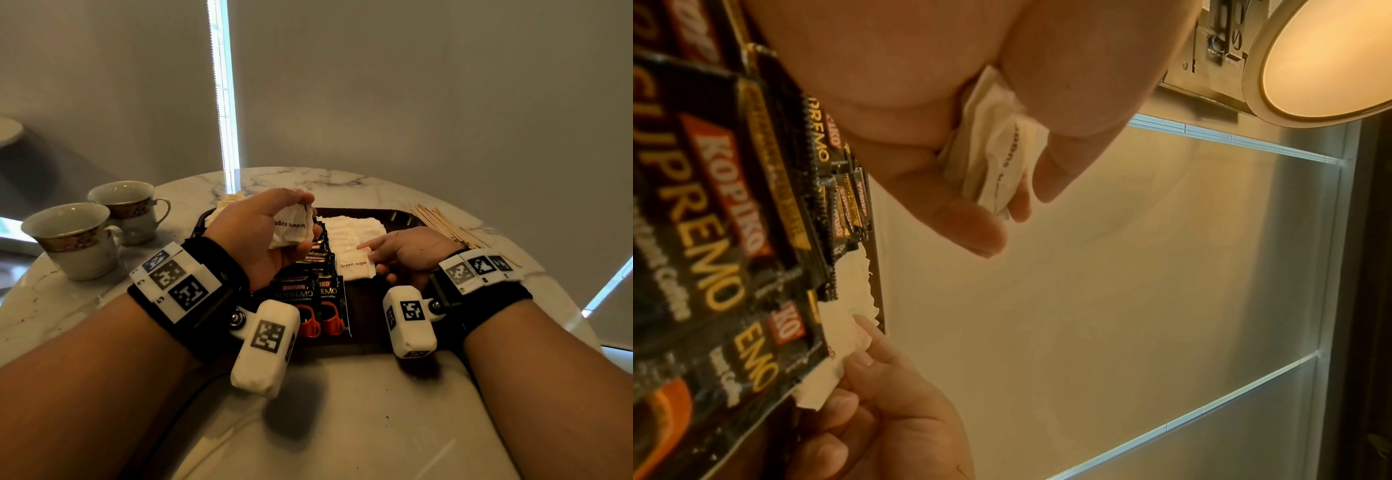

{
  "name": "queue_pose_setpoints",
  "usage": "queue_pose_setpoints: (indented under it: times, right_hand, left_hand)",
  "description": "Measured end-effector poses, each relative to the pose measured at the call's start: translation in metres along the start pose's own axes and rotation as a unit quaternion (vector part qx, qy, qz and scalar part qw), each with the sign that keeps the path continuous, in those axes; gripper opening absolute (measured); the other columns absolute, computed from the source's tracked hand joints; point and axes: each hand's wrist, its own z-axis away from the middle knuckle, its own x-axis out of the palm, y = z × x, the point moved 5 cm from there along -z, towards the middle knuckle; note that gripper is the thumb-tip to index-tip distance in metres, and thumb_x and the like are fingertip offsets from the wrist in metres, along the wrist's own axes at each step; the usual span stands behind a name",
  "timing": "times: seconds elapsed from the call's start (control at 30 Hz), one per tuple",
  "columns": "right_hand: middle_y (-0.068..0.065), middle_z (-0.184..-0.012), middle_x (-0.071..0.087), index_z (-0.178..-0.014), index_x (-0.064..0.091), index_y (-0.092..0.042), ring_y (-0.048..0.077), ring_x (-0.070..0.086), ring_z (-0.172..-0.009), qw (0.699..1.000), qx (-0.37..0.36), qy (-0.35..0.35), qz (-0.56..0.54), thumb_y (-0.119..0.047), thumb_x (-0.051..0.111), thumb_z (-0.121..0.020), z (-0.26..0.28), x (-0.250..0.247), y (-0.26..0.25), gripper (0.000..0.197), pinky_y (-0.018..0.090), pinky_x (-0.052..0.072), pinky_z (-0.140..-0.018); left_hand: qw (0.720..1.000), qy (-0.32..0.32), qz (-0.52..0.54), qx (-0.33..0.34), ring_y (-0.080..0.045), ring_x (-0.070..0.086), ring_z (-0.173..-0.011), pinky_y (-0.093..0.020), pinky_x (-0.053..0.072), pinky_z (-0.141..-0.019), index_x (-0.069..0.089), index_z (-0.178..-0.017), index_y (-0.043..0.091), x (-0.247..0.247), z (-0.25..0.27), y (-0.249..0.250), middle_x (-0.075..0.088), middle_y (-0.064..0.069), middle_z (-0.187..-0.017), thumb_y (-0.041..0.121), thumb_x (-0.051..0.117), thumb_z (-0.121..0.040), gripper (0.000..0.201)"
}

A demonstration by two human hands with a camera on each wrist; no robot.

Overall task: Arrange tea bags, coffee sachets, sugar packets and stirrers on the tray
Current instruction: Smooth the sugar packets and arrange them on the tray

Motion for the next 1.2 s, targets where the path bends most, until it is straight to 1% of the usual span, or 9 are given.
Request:
queue_pose_setpoints:
  times: [0.13, 0.27, 0.43, 0.67, 0.77, 0.87, 1.0, 1.13, 1.2]
  right_hand:
    - [0.014, -0.101, 0.066, -0.108, 0.071, -0.011, 0.011, 0.058, -0.059, 1.000, -0.007, 0.012, 0.004, 0.001, 0.053, -0.097, 0.003, 0.000, -0.001, 0.025, 0.021, 0.047, -0.046]
    - [0.016, -0.104, 0.071, -0.105, 0.073, -0.011, 0.013, 0.061, -0.061, 0.999, -0.022, 0.034, 0.015, 0.000, 0.058, -0.093, 0.003, -0.004, -0.001, 0.022, 0.022, 0.047, -0.048]
    - [0.009, -0.088, 0.067, -0.107, 0.071, -0.012, 0.014, 0.061, -0.063, 0.998, -0.034, 0.043, 0.020, -0.005, 0.059, -0.093, 0.001, -0.006, -0.002, 0.019, 0.024, 0.046, -0.047]
    - [0.007, -0.087, 0.065, -0.105, 0.069, -0.012, 0.014, 0.059, -0.060, 0.996, -0.036, 0.058, -0.054, -0.007, 0.058, -0.093, 0.003, -0.008, -0.004, 0.017, 0.025, 0.044, -0.046]
    - [0.006, -0.089, 0.062, -0.104, 0.068, -0.011, 0.014, 0.057, -0.064, 0.993, -0.054, 0.062, -0.090, -0.012, 0.058, -0.095, 0.008, -0.007, -0.008, 0.014, 0.024, 0.043, -0.048]
    - [0.003, -0.083, 0.061, -0.105, 0.067, -0.009, 0.014, 0.055, -0.061, 0.986, -0.086, 0.047, -0.136, -0.019, 0.060, -0.095, 0.015, -0.001, -0.015, 0.015, 0.023, 0.039, -0.048]
    - [0.001, -0.077, 0.063, -0.106, 0.066, -0.010, 0.012, 0.056, -0.057, 0.976, -0.130, -0.018, -0.172, -0.029, 0.061, -0.096, 0.028, 0.014, -0.026, 0.022, 0.023, 0.040, -0.048]
    - [0.003, -0.079, 0.065, -0.102, 0.065, -0.009, 0.014, 0.058, -0.059, 0.970, -0.165, -0.063, -0.167, -0.030, 0.067, -0.089, 0.038, 0.029, -0.034, 0.024, 0.023, 0.041, -0.047]
    - [0.003, -0.079, 0.065, -0.098, 0.065, -0.010, 0.014, 0.057, -0.059, 0.968, -0.182, -0.081, -0.153, -0.030, 0.073, -0.078, 0.042, 0.035, -0.036, 0.030, 0.023, 0.040, -0.049]
  left_hand:
    - [1.000, -0.001, 0.000, 0.002, -0.021, 0.066, -0.072, -0.026, 0.051, -0.048, 0.069, -0.103, 0.010, 0.001, 0.001, 0.001, 0.065, -0.008, -0.093, 0.021, 0.065, -0.092, 0.016]
    - [1.000, 0.001, 0.000, -0.003, -0.022, 0.066, -0.074, -0.026, 0.051, -0.048, 0.070, -0.105, 0.009, 0.001, 0.000, 0.000, 0.064, -0.009, -0.097, 0.020, 0.063, -0.093, 0.017]
    - [1.000, -0.016, 0.015, -0.005, -0.021, 0.068, -0.068, -0.028, 0.053, -0.050, 0.070, -0.101, 0.008, 0.003, 0.002, 0.001, 0.063, -0.009, -0.093, 0.010, 0.047, -0.093, 0.024]
    - [0.999, -0.030, 0.030, -0.021, -0.030, 0.073, -0.074, -0.035, 0.059, -0.060, 0.070, -0.104, 0.004, 0.005, 0.003, 0.000, 0.062, -0.020, -0.108, 0.004, 0.032, -0.087, 0.041]
    - [0.998, -0.034, 0.033, -0.033, -0.034, 0.074, -0.083, -0.039, 0.061, -0.069, 0.069, -0.111, 0.005, 0.006, 0.004, -0.001, 0.060, -0.026, -0.120, 0.001, 0.030, -0.090, 0.044]
    - [0.998, -0.040, 0.034, -0.042, -0.037, 0.075, -0.090, -0.041, 0.063, -0.070, 0.067, -0.118, 0.007, 0.009, 0.004, -0.002, 0.061, -0.026, -0.124, -0.002, 0.032, -0.094, 0.043]
    - [0.999, -0.037, 0.025, -0.030, -0.040, 0.071, -0.101, -0.043, 0.063, -0.067, 0.066, -0.121, 0.008, 0.008, 0.002, -0.002, 0.063, -0.021, -0.126, -0.006, 0.041, -0.095, 0.039]
    - [0.999, -0.038, 0.021, -0.014, -0.031, 0.075, -0.085, -0.042, 0.063, -0.066, 0.063, -0.125, 0.008, 0.007, 0.001, -0.001, 0.069, -0.019, -0.118, -0.003, 0.048, -0.097, 0.033]
    - [0.999, -0.034, 0.021, -0.002, -0.027, 0.074, -0.079, -0.038, 0.062, -0.063, 0.062, -0.125, 0.007, 0.007, 0.002, -0.001, 0.070, -0.018, -0.113, -0.002, 0.052, -0.097, 0.031]
